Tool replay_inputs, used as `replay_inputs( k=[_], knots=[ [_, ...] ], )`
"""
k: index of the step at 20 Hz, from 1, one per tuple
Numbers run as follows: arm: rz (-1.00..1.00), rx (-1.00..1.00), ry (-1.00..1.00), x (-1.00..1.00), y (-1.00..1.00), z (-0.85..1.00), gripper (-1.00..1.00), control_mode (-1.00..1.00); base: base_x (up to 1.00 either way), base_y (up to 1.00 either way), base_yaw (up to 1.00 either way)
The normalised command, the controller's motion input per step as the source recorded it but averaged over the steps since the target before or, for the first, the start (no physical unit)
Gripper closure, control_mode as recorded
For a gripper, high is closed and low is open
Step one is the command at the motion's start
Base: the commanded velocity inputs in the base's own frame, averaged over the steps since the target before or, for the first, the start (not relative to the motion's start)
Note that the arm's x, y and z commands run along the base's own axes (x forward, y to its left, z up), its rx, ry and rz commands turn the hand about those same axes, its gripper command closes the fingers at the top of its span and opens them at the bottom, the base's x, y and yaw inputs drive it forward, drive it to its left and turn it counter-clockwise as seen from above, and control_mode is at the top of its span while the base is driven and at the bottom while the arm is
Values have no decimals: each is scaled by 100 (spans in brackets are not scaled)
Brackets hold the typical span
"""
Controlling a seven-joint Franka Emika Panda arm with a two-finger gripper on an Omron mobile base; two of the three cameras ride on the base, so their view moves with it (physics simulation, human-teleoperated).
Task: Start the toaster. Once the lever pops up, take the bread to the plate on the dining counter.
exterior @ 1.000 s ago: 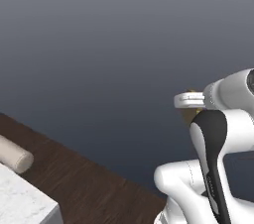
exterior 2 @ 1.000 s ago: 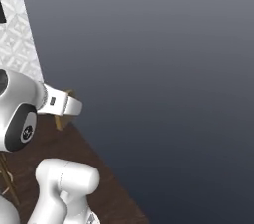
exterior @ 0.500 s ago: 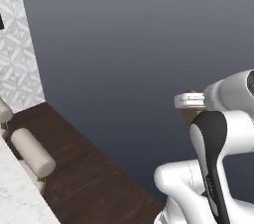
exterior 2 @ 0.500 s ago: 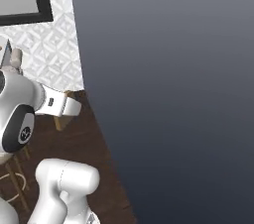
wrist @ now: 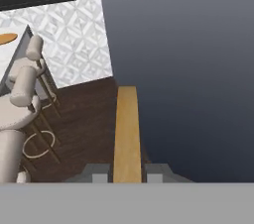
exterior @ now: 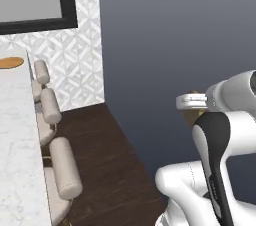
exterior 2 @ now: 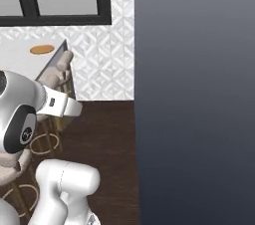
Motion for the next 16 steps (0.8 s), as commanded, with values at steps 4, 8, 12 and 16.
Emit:
replay_inputs(
  k=[4, 8, 12, 16],
  knots=[
    [0, 0, 0, 0, 0, 0, 100, 100, 100, -11, 39],
    [0, 0, 0, 0, 0, 0, 100, 100, 100, -30, 34],
    [0, 0, 0, 0, 0, 0, 100, 100, 100, -47, 29],
    [0, 0, 0, 0, 0, 0, 100, 100, 100, -58, 30]
  ],
)
